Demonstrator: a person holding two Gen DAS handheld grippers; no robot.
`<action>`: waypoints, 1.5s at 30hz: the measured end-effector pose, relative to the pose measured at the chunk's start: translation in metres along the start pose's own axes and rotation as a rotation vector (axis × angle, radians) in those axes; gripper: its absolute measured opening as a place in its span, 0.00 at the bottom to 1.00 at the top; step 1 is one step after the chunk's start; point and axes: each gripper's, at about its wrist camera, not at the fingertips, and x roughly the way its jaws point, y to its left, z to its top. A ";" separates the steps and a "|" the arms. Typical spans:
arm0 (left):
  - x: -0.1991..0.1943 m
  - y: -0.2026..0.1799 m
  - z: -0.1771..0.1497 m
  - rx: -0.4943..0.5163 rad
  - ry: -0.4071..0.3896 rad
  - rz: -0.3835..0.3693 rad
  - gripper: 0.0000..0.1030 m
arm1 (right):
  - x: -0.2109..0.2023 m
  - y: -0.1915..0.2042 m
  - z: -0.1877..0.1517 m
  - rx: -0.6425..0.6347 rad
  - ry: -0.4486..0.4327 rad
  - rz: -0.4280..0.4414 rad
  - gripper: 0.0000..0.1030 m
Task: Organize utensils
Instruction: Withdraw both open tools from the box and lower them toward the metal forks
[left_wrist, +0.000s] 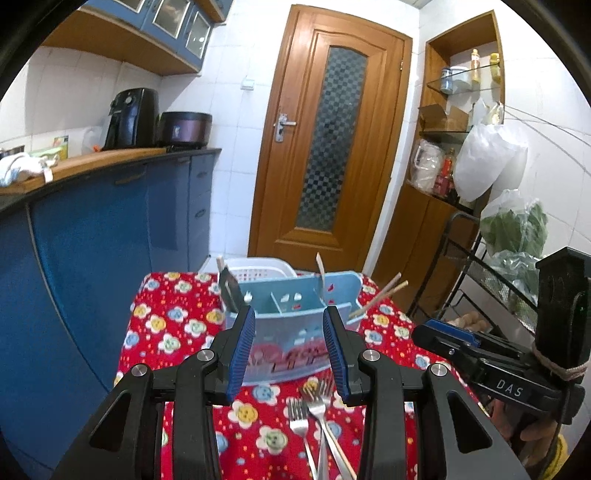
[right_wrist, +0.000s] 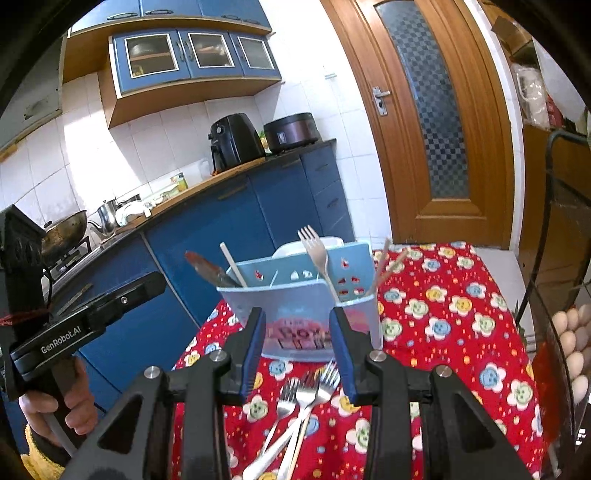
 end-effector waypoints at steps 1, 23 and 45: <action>0.000 0.000 -0.003 -0.001 0.008 0.003 0.38 | -0.001 -0.001 -0.003 0.006 0.006 0.001 0.38; 0.024 0.011 -0.068 -0.076 0.209 0.047 0.38 | 0.004 -0.025 -0.057 0.107 0.150 0.003 0.38; 0.098 0.008 -0.121 -0.128 0.463 0.027 0.38 | 0.013 -0.054 -0.085 0.189 0.218 -0.004 0.38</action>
